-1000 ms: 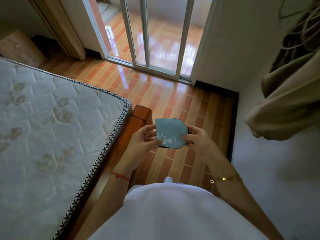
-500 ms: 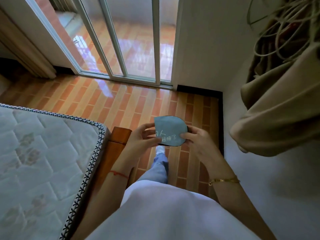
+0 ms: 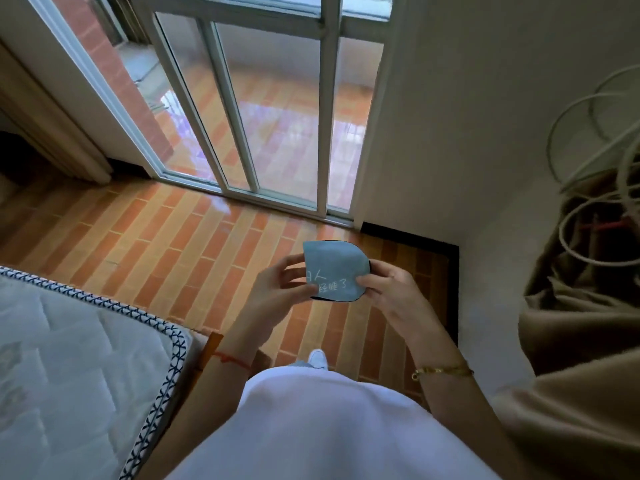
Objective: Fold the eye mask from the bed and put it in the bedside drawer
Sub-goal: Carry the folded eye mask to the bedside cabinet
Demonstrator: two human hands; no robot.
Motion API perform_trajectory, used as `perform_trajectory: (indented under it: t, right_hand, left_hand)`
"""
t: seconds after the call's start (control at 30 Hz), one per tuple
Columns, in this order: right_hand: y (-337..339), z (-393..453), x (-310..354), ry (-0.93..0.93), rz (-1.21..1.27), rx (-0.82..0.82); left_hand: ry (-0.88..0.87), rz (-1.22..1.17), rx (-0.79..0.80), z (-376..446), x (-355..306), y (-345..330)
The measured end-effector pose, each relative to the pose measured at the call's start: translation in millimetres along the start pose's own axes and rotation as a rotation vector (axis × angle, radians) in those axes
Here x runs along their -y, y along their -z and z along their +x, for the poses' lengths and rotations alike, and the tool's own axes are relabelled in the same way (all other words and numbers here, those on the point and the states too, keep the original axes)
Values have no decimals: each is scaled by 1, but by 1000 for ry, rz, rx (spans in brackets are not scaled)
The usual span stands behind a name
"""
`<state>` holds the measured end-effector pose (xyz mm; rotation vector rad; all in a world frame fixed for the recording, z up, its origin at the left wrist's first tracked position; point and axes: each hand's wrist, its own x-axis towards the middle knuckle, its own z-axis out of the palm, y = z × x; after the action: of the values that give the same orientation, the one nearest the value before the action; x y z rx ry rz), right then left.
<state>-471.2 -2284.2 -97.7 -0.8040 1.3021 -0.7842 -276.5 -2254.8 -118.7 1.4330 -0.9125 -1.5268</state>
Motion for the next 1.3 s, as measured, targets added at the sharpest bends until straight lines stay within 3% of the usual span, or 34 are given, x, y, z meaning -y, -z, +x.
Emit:
perform_trajectory:
  t: [0.3, 0.7, 1.0, 1.3]
  right_hand:
    - [-41, 123, 69, -61, 11, 225]
    - [-127, 283, 163, -73, -293, 646]
    - [-188, 341, 181, -152, -382, 879]
    - [-288, 392, 180, -203, -453, 998]
  left_hand:
    - [-22, -97, -223, 75, -49, 27]
    - [-54, -287, -674, 173, -87, 69]
    - [-51, -398, -907, 201, -103, 93]
    - [-10, -448, -1093, 227, -116, 163]
